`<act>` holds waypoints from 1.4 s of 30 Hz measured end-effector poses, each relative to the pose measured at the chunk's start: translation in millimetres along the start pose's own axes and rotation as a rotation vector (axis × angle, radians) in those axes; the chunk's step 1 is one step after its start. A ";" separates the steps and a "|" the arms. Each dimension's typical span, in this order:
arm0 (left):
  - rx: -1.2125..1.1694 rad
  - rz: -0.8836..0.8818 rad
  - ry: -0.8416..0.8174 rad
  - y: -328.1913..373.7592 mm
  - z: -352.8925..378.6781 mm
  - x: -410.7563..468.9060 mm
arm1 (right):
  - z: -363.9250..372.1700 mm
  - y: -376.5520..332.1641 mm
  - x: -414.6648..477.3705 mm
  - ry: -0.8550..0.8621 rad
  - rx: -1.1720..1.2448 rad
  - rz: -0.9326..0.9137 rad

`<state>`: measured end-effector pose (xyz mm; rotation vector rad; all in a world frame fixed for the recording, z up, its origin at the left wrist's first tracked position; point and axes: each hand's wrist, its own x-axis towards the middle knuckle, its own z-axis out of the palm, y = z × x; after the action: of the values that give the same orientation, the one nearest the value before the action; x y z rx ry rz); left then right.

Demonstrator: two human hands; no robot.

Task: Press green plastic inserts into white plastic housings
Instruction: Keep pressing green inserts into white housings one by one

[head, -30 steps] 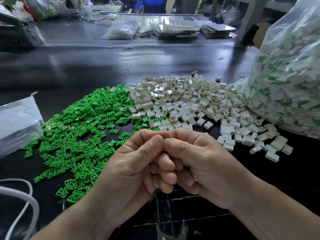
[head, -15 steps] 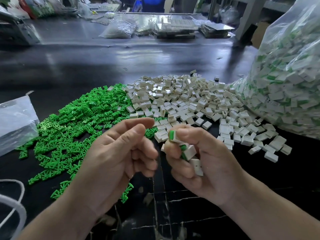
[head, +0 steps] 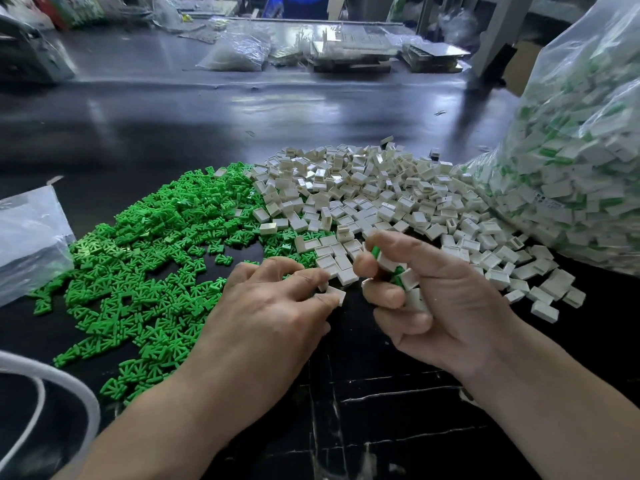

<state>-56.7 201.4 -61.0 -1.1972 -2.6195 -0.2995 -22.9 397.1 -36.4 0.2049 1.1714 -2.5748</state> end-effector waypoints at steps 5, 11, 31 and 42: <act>-0.022 -0.036 0.036 -0.2 2.7 0.6 | 1.6 2.3 -0.4 0.104 -0.016 0.057; -0.005 -0.072 0.013 -1.2 3.6 3.0 | 4.4 4.1 -3.0 0.053 -0.021 0.065; -0.704 -0.459 0.363 13.2 -17.8 -5.5 | 3.9 5.4 -1.6 -0.003 0.042 0.076; -0.775 -0.472 0.375 16.8 -23.2 -5.6 | 6.4 7.6 -3.0 -0.024 0.004 0.093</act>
<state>-37.2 201.6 -39.3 -0.5497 -2.4459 -1.5612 -17.6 388.3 -36.9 0.2239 1.1212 -2.4928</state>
